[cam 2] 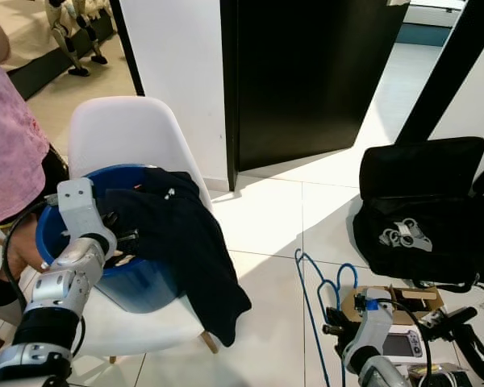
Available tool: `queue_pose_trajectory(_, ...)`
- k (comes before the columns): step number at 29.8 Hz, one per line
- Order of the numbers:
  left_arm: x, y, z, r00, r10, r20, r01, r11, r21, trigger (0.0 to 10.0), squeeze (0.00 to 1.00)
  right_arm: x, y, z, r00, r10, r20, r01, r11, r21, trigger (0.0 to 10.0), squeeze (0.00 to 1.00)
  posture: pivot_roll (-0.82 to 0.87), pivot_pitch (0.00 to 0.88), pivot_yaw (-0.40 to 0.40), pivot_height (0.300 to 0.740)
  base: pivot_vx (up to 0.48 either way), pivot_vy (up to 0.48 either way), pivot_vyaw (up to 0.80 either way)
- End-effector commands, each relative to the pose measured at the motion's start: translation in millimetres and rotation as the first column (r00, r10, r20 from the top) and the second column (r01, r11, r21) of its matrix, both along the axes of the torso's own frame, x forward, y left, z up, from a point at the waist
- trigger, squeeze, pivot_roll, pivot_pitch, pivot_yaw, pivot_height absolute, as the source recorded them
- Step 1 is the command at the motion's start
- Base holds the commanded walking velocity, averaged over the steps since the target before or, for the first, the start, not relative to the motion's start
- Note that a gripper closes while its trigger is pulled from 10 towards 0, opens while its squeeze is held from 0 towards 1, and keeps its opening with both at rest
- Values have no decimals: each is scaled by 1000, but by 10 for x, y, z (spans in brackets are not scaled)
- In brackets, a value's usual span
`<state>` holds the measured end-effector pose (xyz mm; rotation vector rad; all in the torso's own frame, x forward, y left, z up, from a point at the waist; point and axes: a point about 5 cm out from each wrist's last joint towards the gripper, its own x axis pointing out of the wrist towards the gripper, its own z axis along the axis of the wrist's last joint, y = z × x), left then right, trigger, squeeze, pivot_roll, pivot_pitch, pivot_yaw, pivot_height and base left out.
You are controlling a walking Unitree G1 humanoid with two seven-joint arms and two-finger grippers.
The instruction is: Hang hanger
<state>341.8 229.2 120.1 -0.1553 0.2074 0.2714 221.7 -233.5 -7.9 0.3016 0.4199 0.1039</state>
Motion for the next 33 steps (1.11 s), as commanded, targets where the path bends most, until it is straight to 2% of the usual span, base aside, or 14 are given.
queue_pose_trajectory(1,8,105,61,999,32,19,-32,999,18,0,0,-55,-4,-42,1000,-12,-19,12,1000,12,10000,0,-56,138,-31,740,0,0,0)
queue_pose_trajectory(2,21,161,132,998,49,43,-50,998,25,0,0,-55,-4,-43,1000,-12,-20,12,1000,11,10000,0,-56,138,-31,740,0,0,0)
queue_pose_trajectory(4,45,456,482,980,129,152,-143,986,82,0,0,-59,-9,-51,1000,-11,-23,11,1000,11,10000,0,-53,132,-37,740,0,0,0)
queue_pose_trajectory(6,45,456,482,980,129,152,-143,986,82,0,0,-59,-9,-51,1000,-11,-23,11,1000,11,10000,0,-53,132,-37,740,0,0,0)
queue_pose_trajectory(7,11,698,746,953,193,233,-224,968,114,0,0,-60,-13,-56,1000,-10,-26,10,1000,12,10000,0,-50,134,-37,740,0,0,0)
queue_pose_trajectory(8,11,698,746,953,193,233,-224,968,114,0,0,-60,-13,-56,1000,-10,-26,10,1000,12,10000,0,-50,134,-37,740,0,0,0)
queue_pose_trajectory(10,-58,872,889,929,243,279,-286,950,127,0,0,-59,-17,-57,1000,-9,-27,10,1000,12,10000,0,-50,136,-37,740,0,0,0)
queue_pose_trajectory(12,-115,965,955,913,275,301,-326,936,134,0,0,-58,-20,-57,1000,-9,-27,10,1000,12,10000,0,-49,138,-37,740,0,0,0)
queue_pose_trajectory(15,-150,1007,972,904,294,309,-348,928,135,0,0,-55,-21,-57,1000,-9,-28,10,1000,13,10000,0,-47,140,-39,740,0,0,0)
queue_pose_trajectory(19,-278,1130,936,880,360,309,-415,900,134,0,0,-46,-20,-61,999,-7,-31,8,1000,14,10000,0,-40,143,-38,740,0,0,0)
queue_pose_trajectory(25,-389,1175,773,872,413,264,-450,888,99,0,0,-38,-16,-67,999,-7,-32,7,1000,17,10000,0,-32,145,-29,740,0,0,0)
queue_pose_trajectory(29,-411,1183,741,870,423,255,-457,884,94,0,0,-36,-14,-67,999,-7,-32,8,1000,17,10000,0,-32,145,-29,740,0,0,0)
queue_pose_trajectory(30,-523,1264,636,850,477,225,-503,860,80,0,0,-36,-8,-65,1000,-9,-30,9,1000,19,10000,0,-30,146,-29,740,0,0,0)
queue_pose_trajectory(33,-568,1299,610,840,497,217,-522,849,78,0,0,-36,-5,-63,1000,-9,-29,10,1000,19,10000,0,-30,146,-29,740,0,0,0)
